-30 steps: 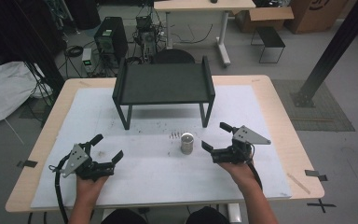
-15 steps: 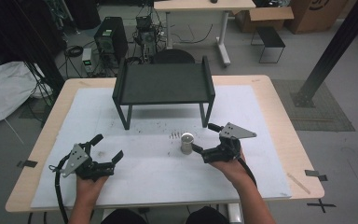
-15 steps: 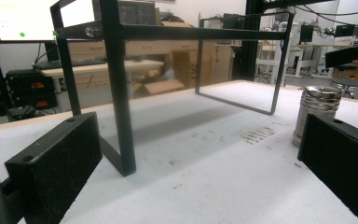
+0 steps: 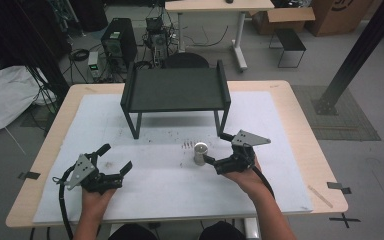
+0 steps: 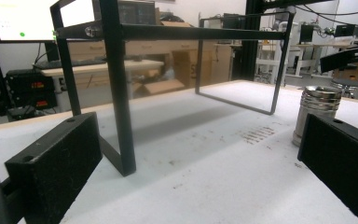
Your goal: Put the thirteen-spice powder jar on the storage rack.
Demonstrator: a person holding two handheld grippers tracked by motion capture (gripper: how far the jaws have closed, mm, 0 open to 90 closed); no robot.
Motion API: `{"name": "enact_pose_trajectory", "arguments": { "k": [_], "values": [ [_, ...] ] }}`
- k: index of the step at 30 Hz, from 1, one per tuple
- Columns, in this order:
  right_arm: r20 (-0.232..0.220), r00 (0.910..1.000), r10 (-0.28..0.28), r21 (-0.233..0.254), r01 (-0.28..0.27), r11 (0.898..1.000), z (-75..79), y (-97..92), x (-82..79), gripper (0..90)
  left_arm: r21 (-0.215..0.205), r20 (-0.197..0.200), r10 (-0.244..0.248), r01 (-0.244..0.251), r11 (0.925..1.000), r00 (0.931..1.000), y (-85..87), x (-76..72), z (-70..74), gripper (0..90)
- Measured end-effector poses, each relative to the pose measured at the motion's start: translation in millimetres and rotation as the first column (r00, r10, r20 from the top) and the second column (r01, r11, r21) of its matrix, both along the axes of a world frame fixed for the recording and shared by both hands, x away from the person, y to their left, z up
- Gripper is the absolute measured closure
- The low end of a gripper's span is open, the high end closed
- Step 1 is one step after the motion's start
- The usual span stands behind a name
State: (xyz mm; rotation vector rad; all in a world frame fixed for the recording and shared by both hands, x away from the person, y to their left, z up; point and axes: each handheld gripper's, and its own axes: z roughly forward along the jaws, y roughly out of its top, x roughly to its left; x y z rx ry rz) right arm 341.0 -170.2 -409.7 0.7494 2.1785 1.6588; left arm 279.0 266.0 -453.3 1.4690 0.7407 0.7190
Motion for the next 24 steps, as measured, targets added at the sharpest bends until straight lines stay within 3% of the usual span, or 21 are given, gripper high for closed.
{"name": "enact_pose_trajectory", "arguments": {
  "k": [11, 24],
  "values": [
    [-0.049, 0.9982, 0.033, -0.047, -0.035, 0.998, -3.0, 8.5, 6.3, 0.0, 0.0, -0.002, 0.0, 0.0, 1.0, 1.0, -0.1, 0.1, 0.1, 0.2],
    [-0.105, 0.994, 0.029, -0.106, -0.04, 0.994, -8.9, 19.5, 13.1, 0.0, 0.001, -0.004, 0.001, -0.001, 1.0, 1.0, 0.1, 0.3, 0.1, 0.2]
  ]
}}
